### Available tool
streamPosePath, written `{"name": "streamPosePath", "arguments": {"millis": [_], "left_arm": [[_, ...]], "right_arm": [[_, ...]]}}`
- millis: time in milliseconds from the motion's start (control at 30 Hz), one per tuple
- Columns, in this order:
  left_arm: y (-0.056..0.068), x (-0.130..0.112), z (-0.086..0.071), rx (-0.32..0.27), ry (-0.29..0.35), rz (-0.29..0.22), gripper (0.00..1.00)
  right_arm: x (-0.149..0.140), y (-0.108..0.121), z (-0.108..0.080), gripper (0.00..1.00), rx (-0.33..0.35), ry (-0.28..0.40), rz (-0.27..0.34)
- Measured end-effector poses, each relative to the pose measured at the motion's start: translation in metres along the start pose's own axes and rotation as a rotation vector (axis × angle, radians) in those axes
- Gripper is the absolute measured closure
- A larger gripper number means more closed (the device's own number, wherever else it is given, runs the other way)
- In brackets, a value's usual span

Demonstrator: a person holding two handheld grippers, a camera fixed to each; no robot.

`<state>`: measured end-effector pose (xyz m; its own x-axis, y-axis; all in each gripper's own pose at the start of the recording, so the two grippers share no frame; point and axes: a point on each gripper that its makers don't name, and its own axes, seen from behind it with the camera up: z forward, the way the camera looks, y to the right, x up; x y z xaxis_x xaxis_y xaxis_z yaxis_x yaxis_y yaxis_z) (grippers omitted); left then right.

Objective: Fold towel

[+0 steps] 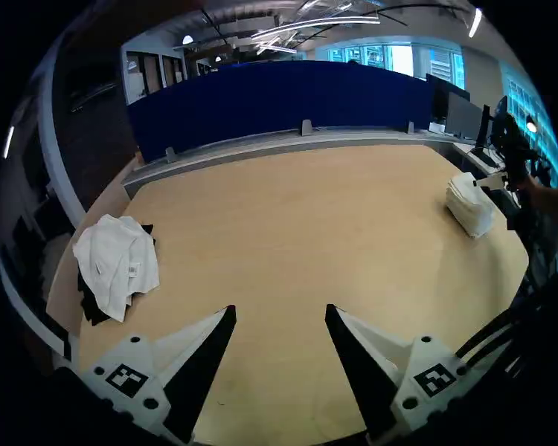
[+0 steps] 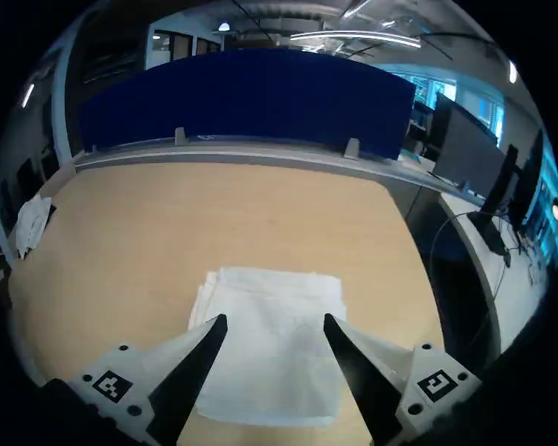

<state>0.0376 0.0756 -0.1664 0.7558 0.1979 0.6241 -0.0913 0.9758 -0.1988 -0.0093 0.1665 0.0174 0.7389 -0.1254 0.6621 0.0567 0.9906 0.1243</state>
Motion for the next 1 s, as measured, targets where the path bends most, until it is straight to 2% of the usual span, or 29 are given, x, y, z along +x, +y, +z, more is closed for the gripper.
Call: {"name": "streamPosePath", "arguments": {"millis": [300,700,900,1000], "left_arm": [[0.0,-0.002,0.001,0.014,-0.013,-0.006,0.11],[-0.01,-0.005,-0.005,0.047,-0.019,-0.017,0.11],[-0.008,-0.01,-0.004,0.046,-0.023,-0.018,0.11],[-0.006,-0.009,-0.002,0.04,-0.022,-0.018,0.11]], "right_arm": [[0.004,-0.001,0.024,0.0,0.016,-0.017,-0.007],[-0.006,0.005,0.055,0.0,0.009,-0.069,0.007],[-0.003,0.003,0.052,0.0,0.012,-0.059,0.015],[0.003,0.0,0.042,0.0,0.015,-0.036,0.016]]}}
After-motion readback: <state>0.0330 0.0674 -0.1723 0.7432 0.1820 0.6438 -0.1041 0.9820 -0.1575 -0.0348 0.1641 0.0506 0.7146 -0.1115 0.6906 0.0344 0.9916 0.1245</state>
